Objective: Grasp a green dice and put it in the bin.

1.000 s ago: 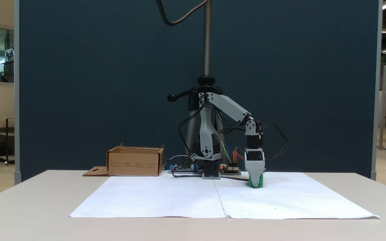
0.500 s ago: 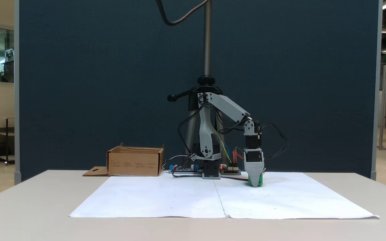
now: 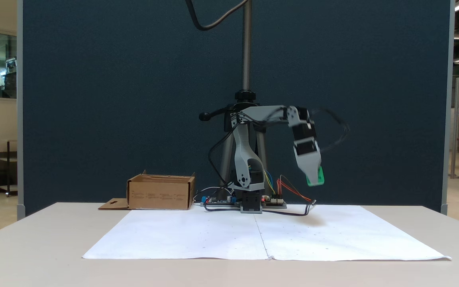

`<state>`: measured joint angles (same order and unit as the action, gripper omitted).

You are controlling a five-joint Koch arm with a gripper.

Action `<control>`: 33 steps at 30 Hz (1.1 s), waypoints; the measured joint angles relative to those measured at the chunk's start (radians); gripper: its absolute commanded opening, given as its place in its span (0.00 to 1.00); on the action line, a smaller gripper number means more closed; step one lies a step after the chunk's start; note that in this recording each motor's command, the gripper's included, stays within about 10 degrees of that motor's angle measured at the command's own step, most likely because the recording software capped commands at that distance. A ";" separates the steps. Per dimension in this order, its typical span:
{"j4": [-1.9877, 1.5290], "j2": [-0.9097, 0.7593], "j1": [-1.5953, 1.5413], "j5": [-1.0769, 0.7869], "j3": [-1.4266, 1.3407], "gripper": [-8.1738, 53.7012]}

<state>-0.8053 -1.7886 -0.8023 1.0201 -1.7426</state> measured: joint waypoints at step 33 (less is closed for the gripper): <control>-0.137 0.264 2.010 -0.939 0.466 0.32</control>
<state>-0.9419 -1.5248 1.2072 0.0813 -1.2763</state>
